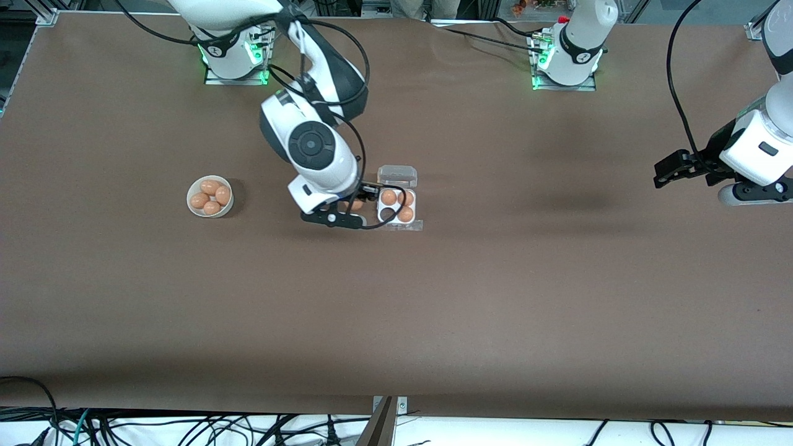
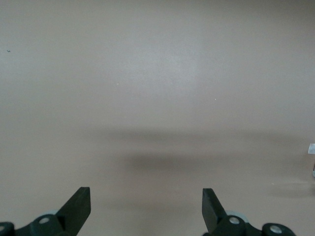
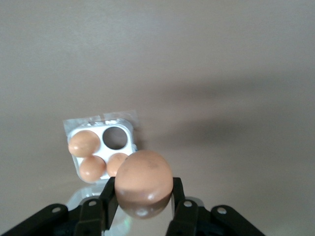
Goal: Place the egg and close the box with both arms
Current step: 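Carry the egg to the clear egg box with the right gripper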
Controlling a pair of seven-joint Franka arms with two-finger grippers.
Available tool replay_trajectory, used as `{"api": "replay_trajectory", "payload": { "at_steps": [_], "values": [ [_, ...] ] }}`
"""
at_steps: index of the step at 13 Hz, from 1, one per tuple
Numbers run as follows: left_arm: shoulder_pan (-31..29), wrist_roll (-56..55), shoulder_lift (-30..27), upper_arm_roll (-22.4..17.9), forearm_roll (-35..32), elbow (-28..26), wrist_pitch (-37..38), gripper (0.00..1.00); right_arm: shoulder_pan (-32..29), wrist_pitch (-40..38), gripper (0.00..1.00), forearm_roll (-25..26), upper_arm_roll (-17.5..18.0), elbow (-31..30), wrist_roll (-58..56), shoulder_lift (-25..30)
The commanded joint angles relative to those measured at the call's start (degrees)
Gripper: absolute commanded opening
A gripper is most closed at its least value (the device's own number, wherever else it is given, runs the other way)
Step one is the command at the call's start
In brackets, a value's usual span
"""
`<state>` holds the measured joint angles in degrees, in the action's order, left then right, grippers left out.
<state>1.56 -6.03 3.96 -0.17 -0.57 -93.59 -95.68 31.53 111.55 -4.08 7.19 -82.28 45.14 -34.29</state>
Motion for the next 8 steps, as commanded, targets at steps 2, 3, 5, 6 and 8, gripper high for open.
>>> {"api": "replay_trajectory", "payload": {
  "at_steps": [2, 3, 5, 6, 8],
  "values": [
    [-0.41, 1.19, 0.53, -0.01, 1.27, 1.39, 0.24, 1.0, 2.74, 4.27, 0.0, 0.29, -0.68, 2.21, 2.32, -4.2],
    [-0.41, 1.19, 0.53, -0.01, 1.27, 1.39, 0.24, 1.0, 3.44, 5.59, 0.0, 0.82, -0.69, 2.21, 2.58, -5.17],
    [-0.41, 1.28, 0.61, 0.08, 1.27, 1.39, 0.24, 1.0, 4.5, 7.53, 0.0, 2.22, -0.77, 2.21, 4.6, -7.01],
    [-0.41, 1.28, 0.79, -0.01, 1.27, 1.39, 0.24, 1.0, 5.2, 8.76, 0.0, 3.19, -0.77, 2.12, 5.65, -7.89],
    [-0.41, 1.28, 0.79, 0.08, 1.27, 1.39, 0.24, 1.0, 6.08, 10.7, 0.0, 4.16, -0.77, 2.12, 7.15, -9.39]
  ]
}}
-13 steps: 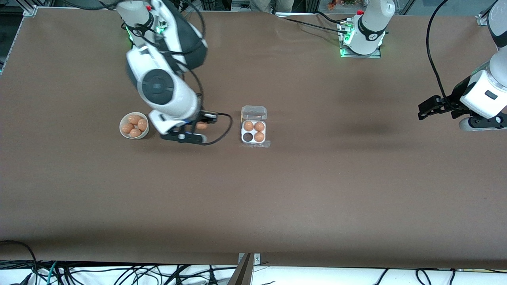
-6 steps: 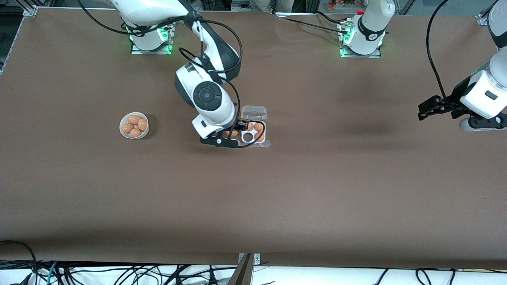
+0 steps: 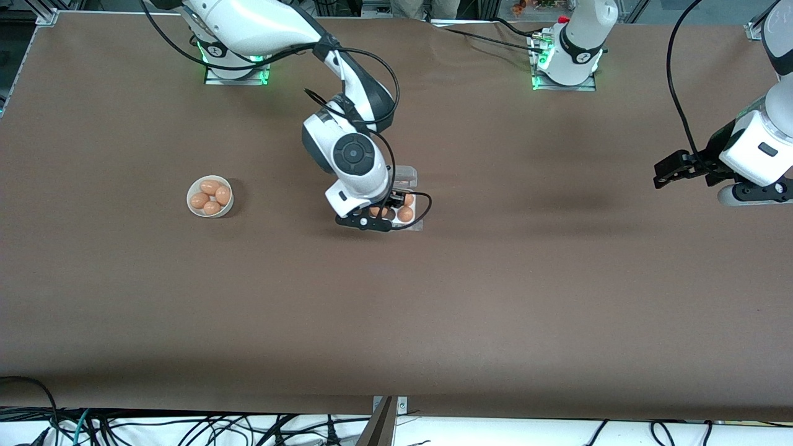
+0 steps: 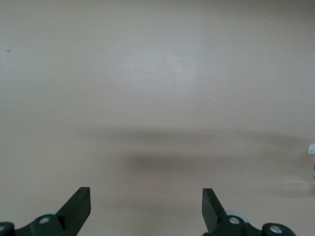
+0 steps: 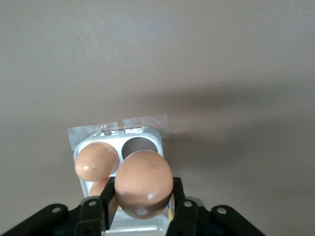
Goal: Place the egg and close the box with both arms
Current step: 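Lower the egg into the empty cup and open the right gripper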
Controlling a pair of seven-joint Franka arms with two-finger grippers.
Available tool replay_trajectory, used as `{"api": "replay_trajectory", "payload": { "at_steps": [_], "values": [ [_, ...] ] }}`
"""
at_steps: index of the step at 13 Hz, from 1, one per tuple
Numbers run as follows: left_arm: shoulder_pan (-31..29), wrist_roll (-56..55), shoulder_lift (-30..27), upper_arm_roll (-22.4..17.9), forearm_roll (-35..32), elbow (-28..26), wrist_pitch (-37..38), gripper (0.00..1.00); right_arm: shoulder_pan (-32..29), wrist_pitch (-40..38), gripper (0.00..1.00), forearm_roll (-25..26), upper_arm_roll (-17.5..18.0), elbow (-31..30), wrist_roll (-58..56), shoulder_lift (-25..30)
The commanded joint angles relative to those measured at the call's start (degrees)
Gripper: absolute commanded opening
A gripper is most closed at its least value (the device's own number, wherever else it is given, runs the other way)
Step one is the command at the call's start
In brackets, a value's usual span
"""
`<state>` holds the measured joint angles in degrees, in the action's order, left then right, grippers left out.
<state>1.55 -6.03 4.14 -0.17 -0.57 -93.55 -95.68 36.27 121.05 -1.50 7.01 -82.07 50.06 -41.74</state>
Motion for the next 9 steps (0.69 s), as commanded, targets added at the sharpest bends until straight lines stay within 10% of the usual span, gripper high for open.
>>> {"api": "replay_trajectory", "payload": {
  "at_steps": [1, 5, 6, 8, 9],
  "values": [
    [-0.41, 1.28, 0.61, 0.08, 1.27, 1.35, 0.24, 1.0, 1.52, 1.82, 0.0, 1.76, -0.59, 1.91, 2.76, -2.55],
    [-0.41, 1.19, 0.7, 0.08, 1.27, 1.35, 0.24, 1.0, 2.13, 2.0, 0.06, 1.85, -0.59, 1.91, 3.73, -3.61],
    [-0.41, 1.19, 0.7, 0.08, 1.27, 1.35, 0.24, 1.0, 2.13, 2.0, 0.21, 1.85, -0.59, 1.91, 3.81, -3.69],
    [-0.24, 1.19, 0.79, 0.17, 1.27, 1.35, 0.24, 1.0, 2.13, 2.08, 1.0, 1.94, -0.68, 2.09, 5.21, -3.69],
    [-0.06, 1.02, 1.22, 0.17, 1.36, 1.35, 0.24, 1.0, 2.13, 2.35, 1.0, 2.29, -0.68, 2.09, 5.31, -3.69]
  ]
}}
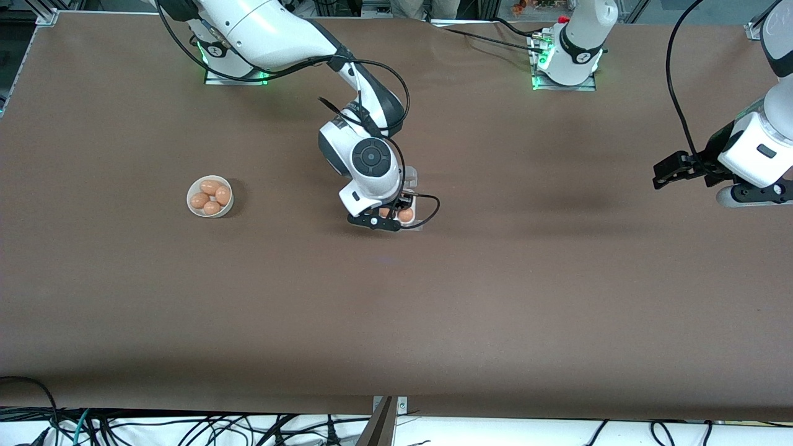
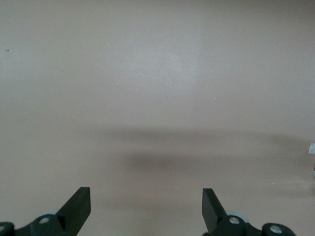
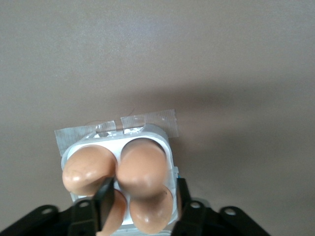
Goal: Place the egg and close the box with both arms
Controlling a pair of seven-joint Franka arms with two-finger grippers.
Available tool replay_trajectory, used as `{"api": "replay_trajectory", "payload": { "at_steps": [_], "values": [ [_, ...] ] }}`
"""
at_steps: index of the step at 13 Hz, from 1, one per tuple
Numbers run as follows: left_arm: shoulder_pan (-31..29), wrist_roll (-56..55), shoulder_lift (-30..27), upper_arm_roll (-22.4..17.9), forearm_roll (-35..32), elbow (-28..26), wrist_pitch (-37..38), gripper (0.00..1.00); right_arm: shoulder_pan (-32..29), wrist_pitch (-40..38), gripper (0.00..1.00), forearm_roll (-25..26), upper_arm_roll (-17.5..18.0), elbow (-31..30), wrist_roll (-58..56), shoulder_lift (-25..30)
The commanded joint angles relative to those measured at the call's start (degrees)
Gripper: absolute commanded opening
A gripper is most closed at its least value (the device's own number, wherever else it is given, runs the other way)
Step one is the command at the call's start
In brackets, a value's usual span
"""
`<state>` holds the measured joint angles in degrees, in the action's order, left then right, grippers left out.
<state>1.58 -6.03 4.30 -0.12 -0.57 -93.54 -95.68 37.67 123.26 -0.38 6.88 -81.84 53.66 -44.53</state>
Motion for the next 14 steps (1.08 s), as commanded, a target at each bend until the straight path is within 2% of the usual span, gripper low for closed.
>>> {"api": "replay_trajectory", "payload": {
  "at_steps": [1, 4, 6, 8, 9, 11, 12, 14],
  "values": [
    [0.18, 0.5, 1.06, 0.38, 1.36, 1.35, 0.23, 1.0, 0.74, 0.14, 1.0, 1.17, -0.55, 1.86, 1.71, -0.91],
    [2.54, 0.05, 1.24, 1.87, 2.14, 1.26, 0.41, 1.0, 0.48, -0.38, 1.0, 1.0, -0.64, 1.86, 1.36, -0.3],
    [4.3, -3.0, 1.68, 3.18, 6.17, 1.17, 1.45, 0.97, -0.31, -2.31, 1.0, 1.26, -1.07, 1.69, 0.66, 1.8],
    [6.23, -6.7, 2.29, 5.2, 8.99, 1.17, 5.14, 0.76, -0.84, -9.93, 1.0, 1.0, -3.09, 1.07, -3.27, 5.57],
    [7.46, -7.85, 2.82, 6.43, 9.79, 1.17, 7.42, 0.59, -1.27, -12.58, 1.0, 0.47, -4.58, -0.06, -6.78, 7.77],
    [10.45, -14.24, 4.48, 8.72, 11.19, 1.17, 9.89, 0.29, -3.11, -14.8, 1.0, -0.67, -6.95, -6.1, -13.89, 14.34],
    [12.64, -19.93, 5.97, 9.86, 11.81, 1.17, 9.9, 0.18, -4.08, -15.06, 1.0, -1.11, -8.27, -10.66, -18.02, 18.56],
    [18.43, -29.44, 9.48, 10.57, 11.82, 1.96, 9.47, 0.09, -4.44, -15.24, 1.0, -2.08, -13.44, -19.81, -26.71, 27.34]
  ]
}}
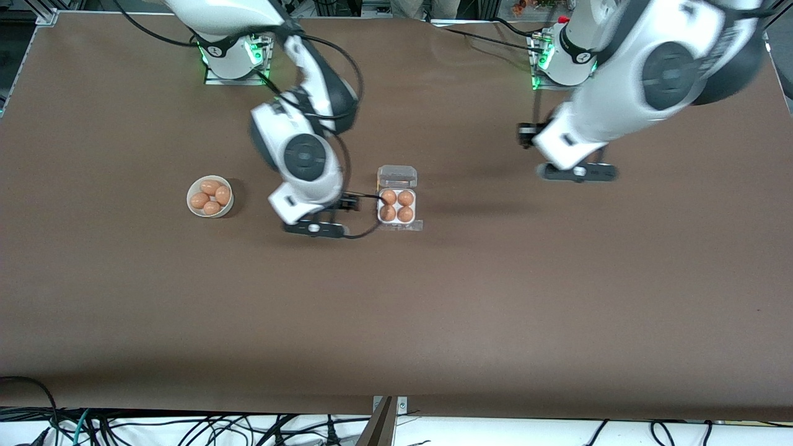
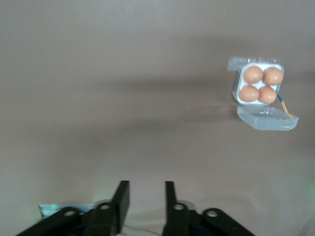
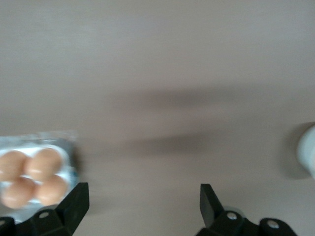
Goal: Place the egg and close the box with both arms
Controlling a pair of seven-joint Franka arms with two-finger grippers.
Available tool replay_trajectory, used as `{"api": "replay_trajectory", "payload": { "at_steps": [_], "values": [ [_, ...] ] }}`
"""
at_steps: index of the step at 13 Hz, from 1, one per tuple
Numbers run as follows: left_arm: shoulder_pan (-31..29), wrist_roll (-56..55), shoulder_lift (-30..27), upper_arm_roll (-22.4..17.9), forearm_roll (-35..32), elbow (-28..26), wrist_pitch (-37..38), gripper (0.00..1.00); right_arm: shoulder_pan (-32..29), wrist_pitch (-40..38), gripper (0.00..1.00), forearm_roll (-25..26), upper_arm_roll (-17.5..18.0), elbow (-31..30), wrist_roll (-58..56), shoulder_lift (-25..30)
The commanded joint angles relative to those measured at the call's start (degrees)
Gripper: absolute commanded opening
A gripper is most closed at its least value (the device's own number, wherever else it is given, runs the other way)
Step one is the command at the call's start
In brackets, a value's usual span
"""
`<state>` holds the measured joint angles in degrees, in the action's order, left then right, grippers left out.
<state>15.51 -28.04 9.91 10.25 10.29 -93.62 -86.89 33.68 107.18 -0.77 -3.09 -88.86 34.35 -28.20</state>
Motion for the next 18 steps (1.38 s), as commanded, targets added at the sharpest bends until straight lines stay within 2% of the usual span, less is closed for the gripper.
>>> {"api": "replay_trajectory", "payload": {
  "at_steps": [1, 4, 7, 10, 13, 16, 17, 18],
  "values": [
    [7.05, -10.25, 6.59, 0.29, 1.22, 4.04, 0.67, 0.07, -0.46, 0.15, 1.0, -1.77, -6.11, -16.57, -11.81, 14.54],
    [10.85, -17.11, 14.5, 0.29, 6.74, 8.62, 0.67, 0.02, -0.46, -6.07, 1.0, -1.6, -15.6, -22.75, -24.03, 24.05],
    [15.24, -17.83, 20.66, 0.21, 8.43, 11.26, 0.15, 0.01, -0.37, -12.94, 1.0, 1.2, -24.57, -22.15, -32.66, 28.46],
    [17.53, -17.92, 24.8, 0.29, 8.69, 11.88, -4.14, 0.0, -0.37, -14.8, 1.0, 2.36, -30.03, -19.17, -36.18, 30.4],
    [19.73, -20.02, 28.23, 0.21, 8.87, 11.88, -9.41, 0.0, -0.46, -17.87, 1.0, 5.6, -30.57, -16.88, -37.52, 30.31],
    [20.0, -20.38, 29.99, 0.12, 8.35, 11.88, -15.13, 0.0, -0.54, -18.67, 1.0, 5.61, -30.05, -16.52, -36.82, 30.31],
    [20.0, -19.95, 30.26, -0.23, 8.08, 11.88, -16.28, 0.0, -2.9, -18.76, 1.0, 5.52, -28.65, -16.52, -36.64, 30.23],
    [19.74, -19.51, 30.26, -0.67, 8.08, 11.88, -17.94, 0.0, -9.53, -18.67, 1.0, 5.52, -21.76, -16.61, -36.64, 30.22]
  ]
}}
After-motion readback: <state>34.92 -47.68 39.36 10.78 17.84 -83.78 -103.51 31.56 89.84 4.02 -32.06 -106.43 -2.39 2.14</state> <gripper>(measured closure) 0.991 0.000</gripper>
